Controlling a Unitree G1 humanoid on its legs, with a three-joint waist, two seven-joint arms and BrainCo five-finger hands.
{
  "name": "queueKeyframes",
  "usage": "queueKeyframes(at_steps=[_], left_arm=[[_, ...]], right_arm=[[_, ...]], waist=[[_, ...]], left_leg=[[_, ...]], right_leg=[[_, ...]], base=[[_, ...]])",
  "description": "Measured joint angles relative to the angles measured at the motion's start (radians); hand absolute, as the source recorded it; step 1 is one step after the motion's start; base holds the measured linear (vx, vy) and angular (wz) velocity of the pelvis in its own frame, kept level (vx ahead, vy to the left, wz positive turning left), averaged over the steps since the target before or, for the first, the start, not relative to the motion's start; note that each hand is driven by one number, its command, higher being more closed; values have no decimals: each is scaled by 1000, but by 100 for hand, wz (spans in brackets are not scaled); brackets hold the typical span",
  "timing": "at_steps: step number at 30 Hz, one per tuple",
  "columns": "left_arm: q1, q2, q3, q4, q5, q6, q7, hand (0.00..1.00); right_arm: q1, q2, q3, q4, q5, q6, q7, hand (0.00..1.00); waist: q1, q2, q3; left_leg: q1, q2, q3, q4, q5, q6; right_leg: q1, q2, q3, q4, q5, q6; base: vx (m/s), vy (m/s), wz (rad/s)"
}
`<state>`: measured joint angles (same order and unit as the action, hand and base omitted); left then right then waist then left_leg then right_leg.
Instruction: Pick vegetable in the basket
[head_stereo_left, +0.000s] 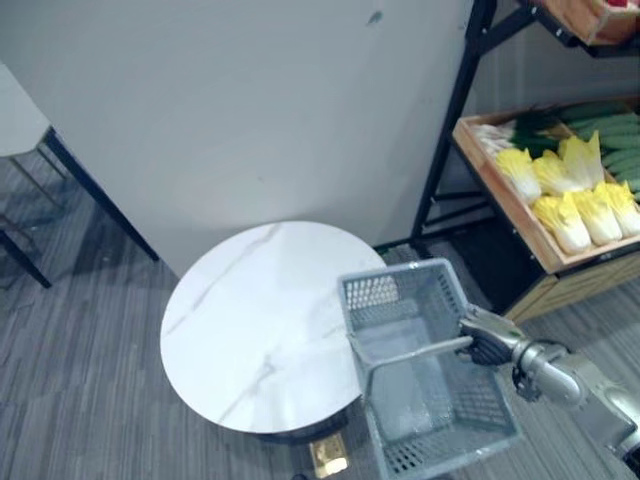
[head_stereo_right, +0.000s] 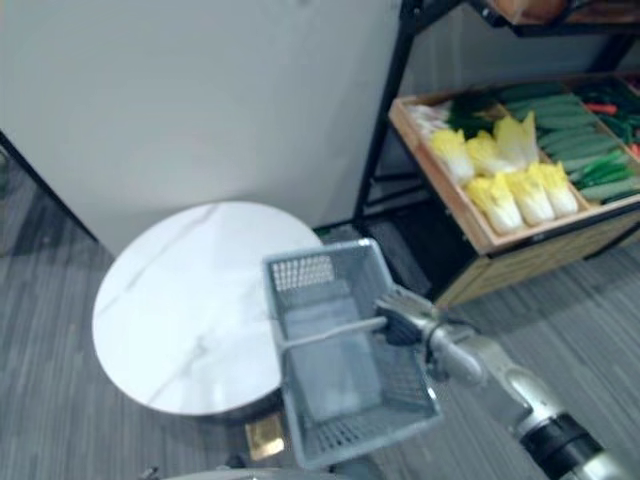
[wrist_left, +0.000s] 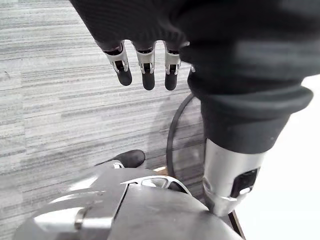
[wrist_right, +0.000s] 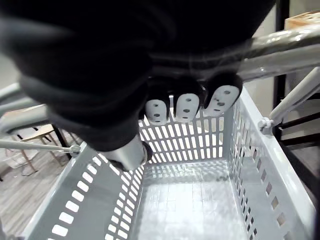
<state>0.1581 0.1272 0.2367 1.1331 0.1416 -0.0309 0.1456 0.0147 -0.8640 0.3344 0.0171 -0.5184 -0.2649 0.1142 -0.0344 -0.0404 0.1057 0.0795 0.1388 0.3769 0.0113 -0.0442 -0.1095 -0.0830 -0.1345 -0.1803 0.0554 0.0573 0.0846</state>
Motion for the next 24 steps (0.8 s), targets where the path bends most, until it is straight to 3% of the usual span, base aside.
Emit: queueKeyframes(at_steps=[3,5,6,7,8,9,10,12,13,15,16,17,18,19,22,24], left_arm=[[-3,22,-39,1,35,9,4,0],[-9,35,-64,1,38,12,5,0],[-29,41,-77,0,39,12,5,0],[-44,45,-89,-1,39,12,4,0],[-54,40,-93,3,39,10,4,0],[-73,32,-97,0,46,6,4,0],[-75,38,-105,-1,62,1,5,0],[-71,56,-134,0,63,-2,3,0],[-63,65,-146,1,62,-2,4,0],[-67,69,-152,3,59,-2,4,0],[-72,67,-152,11,57,-3,4,0],[-73,67,-151,14,57,-3,3,0],[-73,70,-151,16,56,-3,4,0],[-76,72,-149,21,56,-2,4,0],[-82,23,-129,29,57,-3,4,0],[-83,14,-120,35,59,-3,3,0]], right_arm=[[49,68,-119,-1,-55,19,-16,100],[49,97,-141,-5,-71,35,-45,100],[48,111,-145,-8,-74,49,-52,100],[46,125,-144,-11,-84,59,-55,100],[45,131,-144,-11,-94,63,-59,100],[17,146,-126,-9,-108,68,-63,100],[2,150,-112,-5,-110,63,-66,100],[-2,157,-105,4,-110,48,-75,100],[-32,157,-80,21,-112,39,-75,100],[-90,159,-47,54,-111,33,-75,100],[-106,164,-45,71,-111,30,-75,100],[-116,171,-40,79,-111,32,-75,100],[-120,175,-39,79,-112,33,-75,100],[-132,173,-39,85,-112,36,-75,100],[-136,162,-39,131,-114,55,-77,100],[-102,162,-38,147,-114,65,-77,100]], waist=[[-44,-21,10],[-52,-29,9],[-68,-53,12],[-69,-57,10],[-71,-33,10],[-59,5,30],[-54,6,40],[-45,-16,33],[-36,-39,18],[-22,-46,14],[-11,-46,14],[-4,-48,13],[0,-49,12],[9,-52,4],[5,34,-8],[4,47,-11]], left_leg=[[4,-27,72,28,-28,17],[-12,-47,129,33,-37,28],[-32,-68,173,58,-50,38],[-50,-76,203,81,-60,69],[-50,-44,244,68,-63,82],[-46,10,322,74,-61,95],[-20,39,374,84,-66,98],[6,50,442,114,-83,109],[11,70,501,155,-106,117],[10,120,576,210,-121,108],[9,150,618,235,-121,107],[9,178,654,255,-115,93],[7,189,668,267,-111,85],[1,212,693,282,-97,65],[-25,277,709,289,-37,42],[-3,309,700,300,14,47]], right_leg=[[-60,-22,83,53,0,15],[-103,-21,141,46,29,32],[-133,-30,183,19,40,55],[-146,-40,173,-39,15,52],[-131,-37,112,-71,-36,51],[-164,-40,-51,76,-42,-85],[-175,-76,-188,280,-65,-137],[-127,-155,-316,442,-92,-177],[-90,-201,-371,493,-139,-200],[-83,-234,-411,521,-145,-206],[-78,-252,-422,508,-138,-185],[-62,-256,-420,445,-114,-132],[-56,-251,-419,403,-110,-86],[-50,-203,-421,323,-132,-37],[-14,-62,-418,118,-105,-56],[32,-17,-417,67,-98,-67]], base=[[-37,100,-60],[-56,111,-97],[-115,125,-113],[-125,104,-118],[-176,153,-144],[-82,111,-161],[-55,136,-159],[6,45,-125],[-26,-81,-152],[-34,-140,-135],[-49,-202,-112],[-53,-239,-107],[-59,-324,-103],[-67,-380,-95],[-76,-336,-58],[-66,-273,-17]])
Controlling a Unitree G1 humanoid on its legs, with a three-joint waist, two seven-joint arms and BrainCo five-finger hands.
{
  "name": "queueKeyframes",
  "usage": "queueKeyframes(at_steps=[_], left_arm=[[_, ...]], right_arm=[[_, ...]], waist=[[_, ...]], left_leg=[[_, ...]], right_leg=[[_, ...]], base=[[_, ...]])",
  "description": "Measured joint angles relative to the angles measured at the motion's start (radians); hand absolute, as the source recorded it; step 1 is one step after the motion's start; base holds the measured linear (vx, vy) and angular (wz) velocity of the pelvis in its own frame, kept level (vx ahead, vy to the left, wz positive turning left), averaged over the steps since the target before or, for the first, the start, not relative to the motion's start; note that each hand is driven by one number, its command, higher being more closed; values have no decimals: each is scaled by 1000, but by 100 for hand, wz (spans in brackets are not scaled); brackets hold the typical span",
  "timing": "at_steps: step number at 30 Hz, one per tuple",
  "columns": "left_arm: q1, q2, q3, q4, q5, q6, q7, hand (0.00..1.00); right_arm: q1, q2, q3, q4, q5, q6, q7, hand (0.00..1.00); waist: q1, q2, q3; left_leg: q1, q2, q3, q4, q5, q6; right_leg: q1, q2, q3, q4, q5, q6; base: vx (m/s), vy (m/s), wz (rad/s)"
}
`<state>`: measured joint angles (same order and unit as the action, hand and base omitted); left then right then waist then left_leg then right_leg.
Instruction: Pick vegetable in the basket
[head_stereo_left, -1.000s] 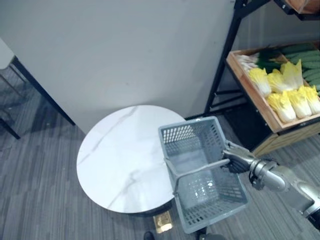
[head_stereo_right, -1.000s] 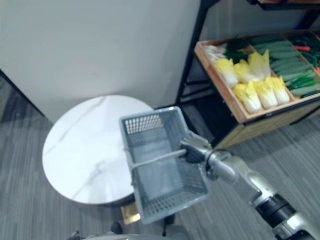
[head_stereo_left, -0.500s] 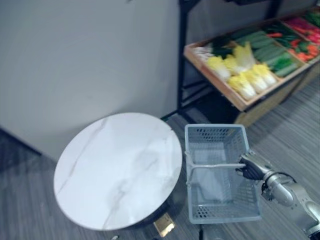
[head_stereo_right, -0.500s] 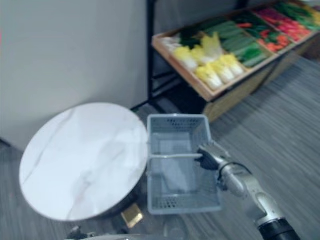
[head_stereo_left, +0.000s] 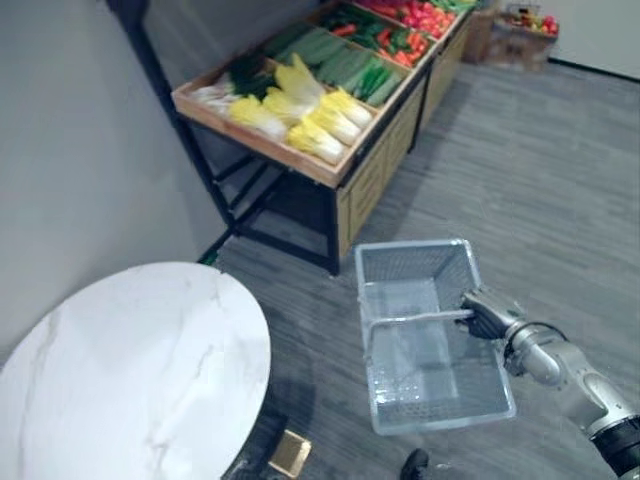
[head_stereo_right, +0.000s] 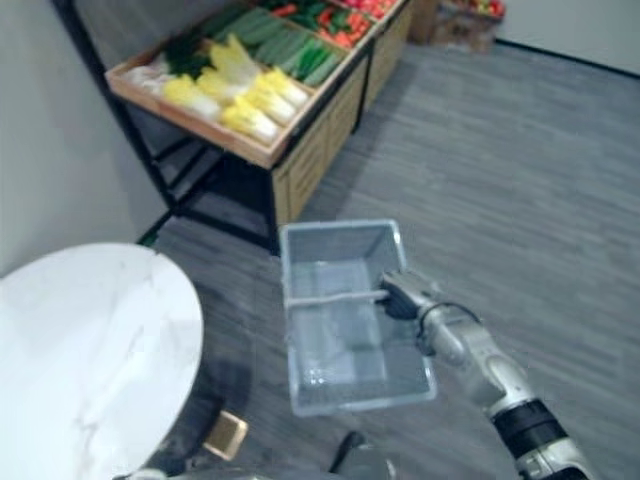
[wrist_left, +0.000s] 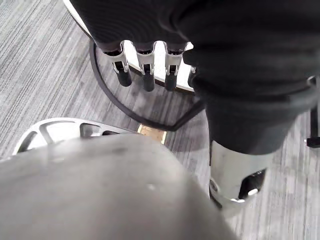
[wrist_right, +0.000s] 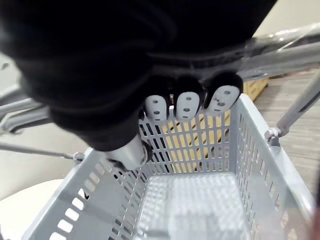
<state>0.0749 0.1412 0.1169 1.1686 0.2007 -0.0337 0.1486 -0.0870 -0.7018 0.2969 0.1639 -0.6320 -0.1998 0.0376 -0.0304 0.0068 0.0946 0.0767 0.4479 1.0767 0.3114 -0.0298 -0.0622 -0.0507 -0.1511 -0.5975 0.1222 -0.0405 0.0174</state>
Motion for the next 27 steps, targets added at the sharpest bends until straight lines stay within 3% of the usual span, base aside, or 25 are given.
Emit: queueKeyframes(at_steps=[2,3,4,5,7,10,12,14,16,19,24,27], left_arm=[[4,4,1,3,1,0,-2,0],[8,5,1,2,1,-1,-2,0],[12,6,6,3,0,-5,-2,0],[12,6,7,4,0,-8,-2,0],[15,-9,5,-1,0,-12,-1,0],[39,-24,6,-33,-1,-30,0,0],[42,-29,6,-36,-1,-35,0,0],[43,-22,12,-38,0,-45,-1,0],[43,-17,27,-39,1,-51,-1,0],[49,-20,26,-43,4,-49,-4,0],[64,-9,1,-55,15,-49,-5,0],[68,-6,-25,-56,16,-46,-4,0]], right_arm=[[5,-1,7,10,1,-3,0,100],[-1,-1,17,13,2,-3,0,100],[-11,2,29,19,2,-6,0,100],[-23,6,36,31,3,-8,0,100],[-72,23,78,96,4,-10,0,100],[-87,19,114,129,3,-9,0,100],[-95,8,121,145,2,-9,1,100],[-115,12,146,178,4,-13,3,100],[-137,14,156,210,4,-22,9,100],[-150,12,161,242,4,-24,16,100],[-140,20,150,246,5,-32,17,100],[-122,22,138,251,4,-27,17,100]], waist=[[8,-3,2],[10,-8,6],[10,-18,12],[10,-18,14],[19,-8,19],[39,15,34],[41,27,41],[59,11,51],[63,0,61],[62,4,67],[63,-1,72],[62,-2,73]], left_leg=[[9,57,-84,95,77,2],[-6,65,-130,127,92,3],[-35,50,-244,170,66,-17],[-61,24,-331,191,31,-29],[-110,-124,-634,158,-92,-58],[-112,-227,-854,-57,-112,-70],[-129,-248,-942,-140,-108,-67],[-132,-304,-1005,-132,-121,-51],[-158,-328,-987,-92,-141,-26],[-146,-380,-977,-85,-148,-13],[-107,-414,-975,-120,-173,31],[-69,-423,-970,-137,-185,49]], right_leg=[[37,41,57,-49,6,-18],[44,44,76,-59,10,-24],[47,43,106,-72,9,-27],[45,41,127,-81,10,-27],[41,50,220,-103,20,-23],[25,89,300,-109,31,-8],[2,105,339,-102,39,3],[-27,92,424,-126,73,36],[-27,73,458,-173,130,52],[-5,35,484,-214,166,68],[-2,17,504,-201,163,80],[-70,6,531,-23,97,90]], base=[[-45,-223,-58],[-62,-182,-82],[-43,-68,-64],[-59,-36,-92],[-31,18,-119],[-15,83,-107],[-17,167,-76],[64,212,-87],[68,229,-48],[58,198,-20],[39,107,-12],[16,82,-20]])
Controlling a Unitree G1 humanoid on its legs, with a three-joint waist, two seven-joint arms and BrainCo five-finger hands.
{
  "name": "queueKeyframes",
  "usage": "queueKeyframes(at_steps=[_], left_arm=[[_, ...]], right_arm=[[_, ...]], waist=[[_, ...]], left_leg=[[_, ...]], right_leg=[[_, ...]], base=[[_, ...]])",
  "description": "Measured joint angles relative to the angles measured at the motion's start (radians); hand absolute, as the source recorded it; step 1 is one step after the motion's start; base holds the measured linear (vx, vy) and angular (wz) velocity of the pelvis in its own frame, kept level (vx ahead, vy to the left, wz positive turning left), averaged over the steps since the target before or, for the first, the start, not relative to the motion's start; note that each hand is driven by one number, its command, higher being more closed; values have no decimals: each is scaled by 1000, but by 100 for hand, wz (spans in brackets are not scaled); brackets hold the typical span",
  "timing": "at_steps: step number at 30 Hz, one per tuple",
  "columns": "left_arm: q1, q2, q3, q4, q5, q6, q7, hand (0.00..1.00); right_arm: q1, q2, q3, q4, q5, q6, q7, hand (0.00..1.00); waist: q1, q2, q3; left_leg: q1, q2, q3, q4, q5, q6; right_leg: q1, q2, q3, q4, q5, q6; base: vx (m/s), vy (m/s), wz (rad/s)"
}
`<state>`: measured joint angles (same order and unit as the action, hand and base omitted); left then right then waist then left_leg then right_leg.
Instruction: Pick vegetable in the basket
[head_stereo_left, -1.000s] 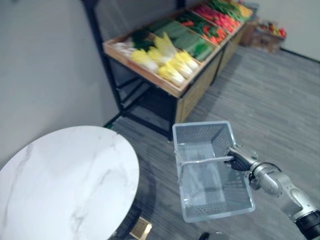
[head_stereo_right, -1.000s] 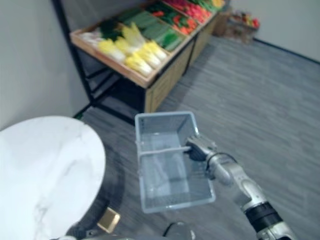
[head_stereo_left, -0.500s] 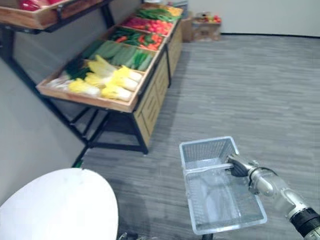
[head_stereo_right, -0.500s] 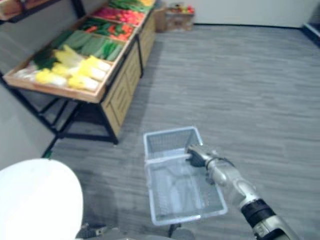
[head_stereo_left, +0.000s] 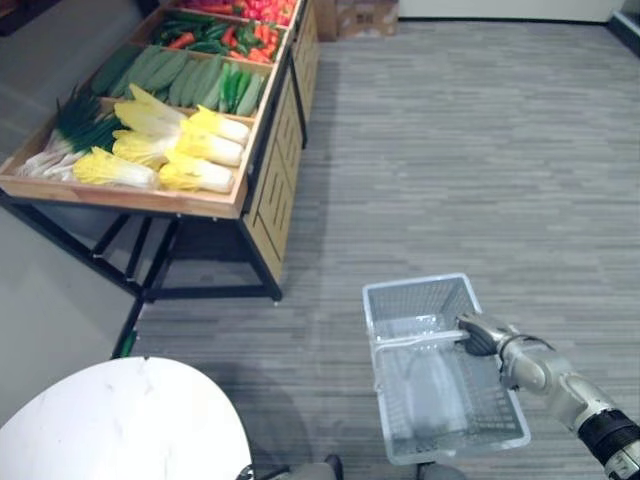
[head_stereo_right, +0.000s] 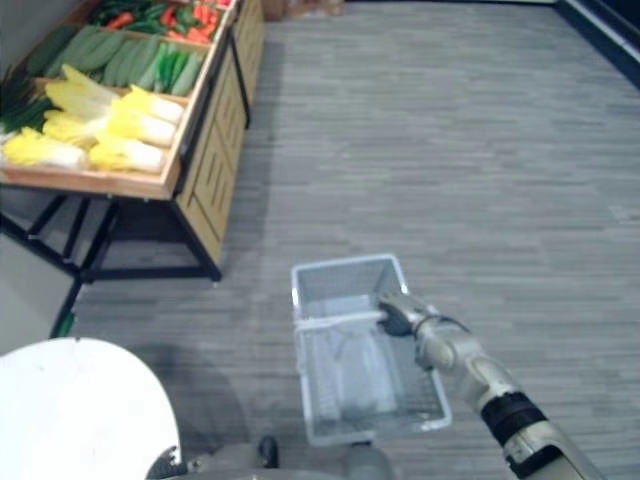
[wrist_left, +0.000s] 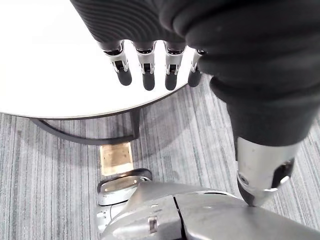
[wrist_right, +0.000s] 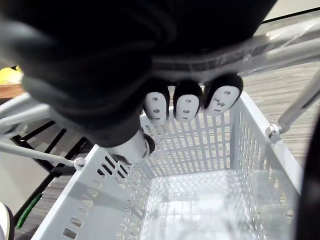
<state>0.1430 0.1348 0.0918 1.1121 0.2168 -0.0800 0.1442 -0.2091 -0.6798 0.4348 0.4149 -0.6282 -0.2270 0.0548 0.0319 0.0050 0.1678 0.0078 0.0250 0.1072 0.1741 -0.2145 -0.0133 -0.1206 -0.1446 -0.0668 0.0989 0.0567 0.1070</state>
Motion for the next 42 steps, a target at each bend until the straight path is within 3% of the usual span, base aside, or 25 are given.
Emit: queueKeyframes(at_steps=[2,4,6,10,13,15,16,17,18,20,21,22,24,25,27,29,32,33,34,35,36,37,39,40,42], left_arm=[[-1,14,-25,1,0,3,0,0],[1,32,-39,2,0,3,0,0],[0,35,-57,1,0,5,-1,0],[-25,35,-60,1,0,8,-4,0],[-47,27,-86,-10,0,16,-15,0],[-51,26,-87,-19,1,16,-18,0],[-54,31,-86,-19,0,17,-18,0],[-73,17,-86,-19,0,16,-20,0],[-80,9,-84,-18,1,15,-21,0],[-82,-9,-52,-21,3,13,-24,0],[-81,-9,-42,-15,3,13,-24,0],[-78,-15,-27,-8,2,16,-23,0],[-71,-20,-3,-10,-32,19,-22,0],[-58,-23,-1,-12,-59,18,-22,0],[-55,-24,8,-20,-91,16,-21,0],[-49,-27,11,-47,-95,16,-22,0],[-35,-29,12,-61,-95,14,-21,0],[-27,-31,13,-62,-93,16,-20,0],[-12,-36,13,-59,-90,17,-19,0],[-3,-40,12,-58,-85,17,-19,0],[23,-51,12,-57,-79,17,-19,0],[41,-56,11,-48,-77,18,-18,0],[39,-50,17,-50,-70,18,-13,0],[32,-43,24,-49,-40,18,-13,0],[35,-45,34,-44,-35,23,-15,0]], right_arm=[[13,35,-27,31,-4,11,0,100],[22,64,-80,32,-3,29,-3,100],[31,73,-110,33,-2,36,-4,100],[31,82,-129,33,-1,35,-9,100],[29,87,-169,34,-1,38,-12,100],[30,88,-173,34,-1,42,-13,100],[32,88,-187,34,-2,45,-13,100],[31,88,-207,35,-2,51,-13,100],[28,89,-210,34,-2,53,-13,100],[21,90,-218,32,-2,54,-12,100],[23,90,-221,31,-2,54,-12,100],[33,89,-230,31,-3,56,-12,100],[65,86,-232,27,-2,66,-13,100],[84,90,-229,24,-2,71,-13,100],[96,101,-227,24,-2,77,-12,100],[98,110,-224,24,-2,86,-12,100],[98,110,-224,24,-1,85,-12,100],[99,109,-224,23,-1,84,-14,100],[105,105,-225,23,-1,84,-20,100],[110,103,-225,23,-1,83,-23,100],[129,98,-225,23,-1,83,-23,100],[144,105,-223,28,-1,84,-23,100],[152,106,-192,27,-1,83,-22,100],[147,102,-187,26,-2,81,-22,100],[128,100,-156,26,-4,81,-18,100]], waist=[[-4,-2,16],[-8,-23,33],[-32,-24,39],[-55,-11,55],[-59,-4,71],[-62,-13,72],[-66,-7,68],[-64,26,66],[-62,37,62],[-60,45,60],[-60,45,60],[-61,45,59],[-56,45,59],[-53,38,62],[-43,42,61],[-1,38,65],[9,36,66],[12,34,66],[10,41,62],[10,50,58],[10,78,41],[15,102,26],[39,53,19],[60,42,21],[64,30,20]], left_leg=[[50,5,7,-30,-11,18],[90,-12,14,-33,-24,37],[130,-21,-5,-50,-28,59],[141,7,-36,-69,-42,58],[183,31,-43,-69,-75,14],[224,35,-63,-80,-104,-22],[252,56,-83,-95,-122,-50],[250,94,-112,-78,-122,-55],[233,115,-122,-52,-112,-67],[194,151,-173,88,-45,-90],[178,153,-178,140,-18,-91],[134,151,-181,280,61,-110],[48,136,-214,506,304,-171],[-13,142,-217,664,343,-204],[-102,146,-170,826,267,-172],[-224,139,-65,869,134,-65],[-320,109,1,687,74,-47],[-322,82,36,485,78,-45],[-312,56,56,247,124,-47],[-305,47,58,133,169,-55],[-294,52,70,-41,241,-66],[-290,63,86,-55,339,-10],[-305,28,137,3,289,46],[-309,16,167,38,253,71],[-278,-14,179,57,209,98]], right_leg=[[-97,-3,13,257,-12,-16],[-151,-33,7,422,-17,-54],[-180,-66,-24,509,-37,-73],[-209,-38,-118,357,-66,-81],[-209,-10,-123,58,-16,-17],[-216,-17,-129,-28,-9,-8],[-224,-12,-134,3,83,-35],[-243,11,-164,68,93,-72],[-254,25,-176,101,61,-83],[-260,55,-201,217,-36,-132],[-246,58,-202,232,-61,-135],[-201,62,-204,238,-103,-135],[-107,67,-205,212,-144,-141],[-43,78,-202,169,-160,-147],[35,92,-190,127,-185,-163],[154,104,-147,53,-206,-160],[233,90,-137,22,-217,-130],[257,73,-132,12,-231,-108],[287,63,-131,-11,-245,-86],[303,64,-131,-24,-251,-76],[336,82,-126,-49,-269,-51],[375,93,-118,-62,-296,-34],[386,46,-107,-62,-305,-45],[386,23,-89,-53,-287,-42],[379,-15,-75,33,-278,-32]], base=[[-46,71,-20],[-39,59,-5],[71,54,17],[211,-27,22],[368,-144,22],[499,-233,39],[684,-340,46],[679,-355,37],[652,-379,13],[501,-331,-6],[513,-305,0],[505,-268,3],[490,-197,3],[448,-110,-7],[409,-92,-18],[355,-37,-46],[390,66,-27],[325,114,-18],[412,174,-16],[516,236,-11],[589,292,-7],[527,249,-3],[489,219,-6],[442,201,-13],[409,200,0]])
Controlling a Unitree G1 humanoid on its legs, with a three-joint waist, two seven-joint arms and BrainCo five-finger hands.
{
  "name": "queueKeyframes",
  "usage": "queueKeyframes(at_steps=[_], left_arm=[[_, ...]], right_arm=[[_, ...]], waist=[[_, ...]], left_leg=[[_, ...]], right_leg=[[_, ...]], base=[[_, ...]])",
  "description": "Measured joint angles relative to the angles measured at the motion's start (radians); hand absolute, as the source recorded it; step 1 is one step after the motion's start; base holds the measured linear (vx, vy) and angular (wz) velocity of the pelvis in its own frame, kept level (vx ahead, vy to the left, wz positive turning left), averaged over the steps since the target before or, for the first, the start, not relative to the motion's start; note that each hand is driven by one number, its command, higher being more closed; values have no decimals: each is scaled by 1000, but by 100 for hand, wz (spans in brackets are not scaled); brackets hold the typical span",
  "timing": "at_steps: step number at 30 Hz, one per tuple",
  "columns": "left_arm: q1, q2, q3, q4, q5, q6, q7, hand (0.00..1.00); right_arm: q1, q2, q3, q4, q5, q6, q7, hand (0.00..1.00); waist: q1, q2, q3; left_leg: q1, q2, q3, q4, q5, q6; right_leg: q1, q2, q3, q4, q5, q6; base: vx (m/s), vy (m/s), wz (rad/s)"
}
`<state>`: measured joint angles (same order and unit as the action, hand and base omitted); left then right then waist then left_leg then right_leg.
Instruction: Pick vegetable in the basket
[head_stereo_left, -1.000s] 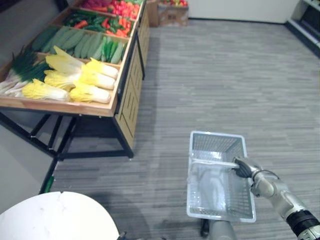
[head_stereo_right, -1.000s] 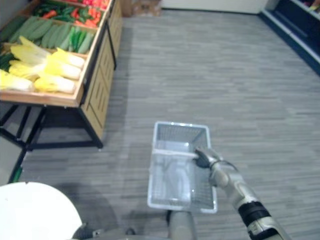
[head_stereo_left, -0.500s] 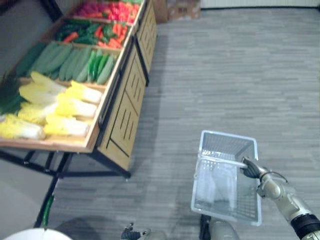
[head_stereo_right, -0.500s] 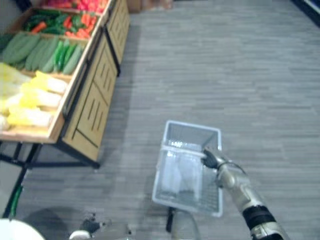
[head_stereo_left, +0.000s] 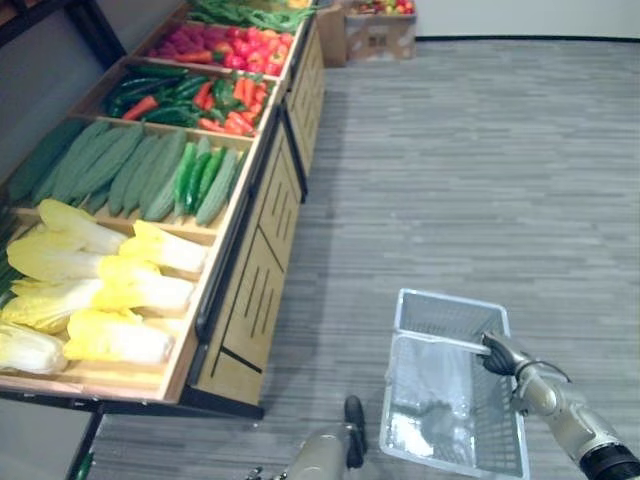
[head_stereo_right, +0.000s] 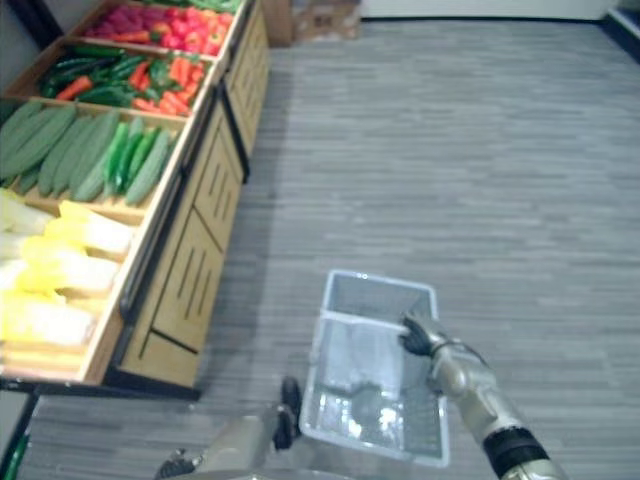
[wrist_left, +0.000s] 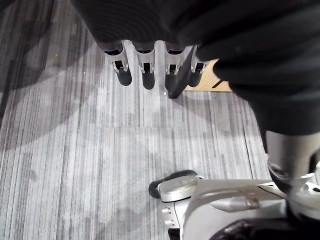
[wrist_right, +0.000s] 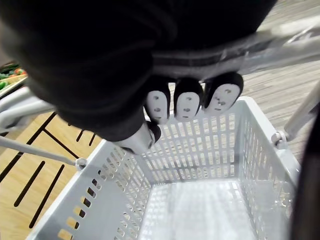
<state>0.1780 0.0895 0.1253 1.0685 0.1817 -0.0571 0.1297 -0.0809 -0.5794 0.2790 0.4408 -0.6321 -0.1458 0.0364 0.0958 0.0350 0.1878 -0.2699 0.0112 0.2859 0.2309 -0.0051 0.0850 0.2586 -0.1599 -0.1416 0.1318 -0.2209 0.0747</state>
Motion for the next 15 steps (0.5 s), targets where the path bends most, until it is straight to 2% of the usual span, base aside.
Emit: queueKeyframes(at_steps=[1,2,3,4,5,6,7,8,9,11,12,14,15], left_arm=[[4,2,0,6,1,3,0,0],[20,7,-1,6,9,4,0,0],[29,13,-5,5,19,3,0,0],[39,31,-21,5,24,4,0,0],[41,56,-52,6,33,18,-2,0],[36,66,-66,6,36,22,-3,0],[29,71,-81,7,36,25,-3,0],[12,73,-91,6,36,25,5,0],[-3,73,-97,6,35,25,10,0],[-22,75,-101,6,29,24,15,0],[-30,70,-107,-6,17,21,18,0],[-30,66,-113,-12,16,14,20,0],[-28,63,-112,-13,16,14,20,0]], right_arm=[[-1,5,7,0,0,-1,2,100],[-1,17,16,0,-1,-10,2,100],[-2,26,21,0,-3,-15,2,100],[-2,52,30,1,-16,-19,2,100],[3,82,41,1,-31,-34,-4,100],[0,85,40,-3,-36,-41,-6,100],[-1,84,39,-4,-36,-44,-3,100],[4,84,38,-3,-36,-43,-3,100],[17,84,39,-3,-36,-37,-2,100],[26,77,41,-2,-38,-30,4,100],[26,62,41,13,-38,-29,13,100],[23,57,42,28,-36,-29,15,100],[14,57,45,44,-35,-29,16,100]], waist=[[2,-8,0],[4,-29,-5],[3,-37,-11],[-5,-55,-19],[-18,-82,-21],[-20,-90,-21],[-25,-93,-22],[-36,-88,-20],[-51,-82,-18],[-64,-83,-19],[-63,-77,-17],[-59,-67,-19],[-49,-59,-21]], left_leg=[[37,-21,2,-19,-17,4],[90,-50,5,-64,-33,16],[119,-64,4,-89,-38,18],[185,-95,-8,-133,-48,23],[256,-124,-59,-166,-58,33],[275,-129,-83,-165,-61,32],[292,-130,-109,-162,-66,39],[332,-129,-175,-161,-73,44],[368,-128,-252,-167,-76,49],[402,-128,-349,-175,-76,49],[420,-122,-425,-172,-77,46],[419,-109,-484,-148,-98,22],[411,-93,-520,-115,-132,3]], right_leg=[[-23,-23,15,98,0,1],[-99,-56,43,303,19,34],[-148,-74,62,425,48,82],[-245,-97,126,649,182,199],[-339,-98,159,865,317,208],[-370,-95,150,937,298,177],[-395,-92,134,988,265,123],[-427,-87,72,1029,202,37],[-450,-93,13,1008,141,-30],[-478,-101,-27,902,87,-48],[-485,-94,-13,694,69,-41],[-479,-74,42,464,77,-29],[-481,-58,96,322,91,-7]], base=[[455,238,6],[371,196,4],[379,171,11],[503,153,43],[516,121,58],[446,72,72],[359,4,98],[443,-25,153],[434,-47,167],[355,-94,178],[420,-166,205],[351,-176,157],[299,-223,120]])
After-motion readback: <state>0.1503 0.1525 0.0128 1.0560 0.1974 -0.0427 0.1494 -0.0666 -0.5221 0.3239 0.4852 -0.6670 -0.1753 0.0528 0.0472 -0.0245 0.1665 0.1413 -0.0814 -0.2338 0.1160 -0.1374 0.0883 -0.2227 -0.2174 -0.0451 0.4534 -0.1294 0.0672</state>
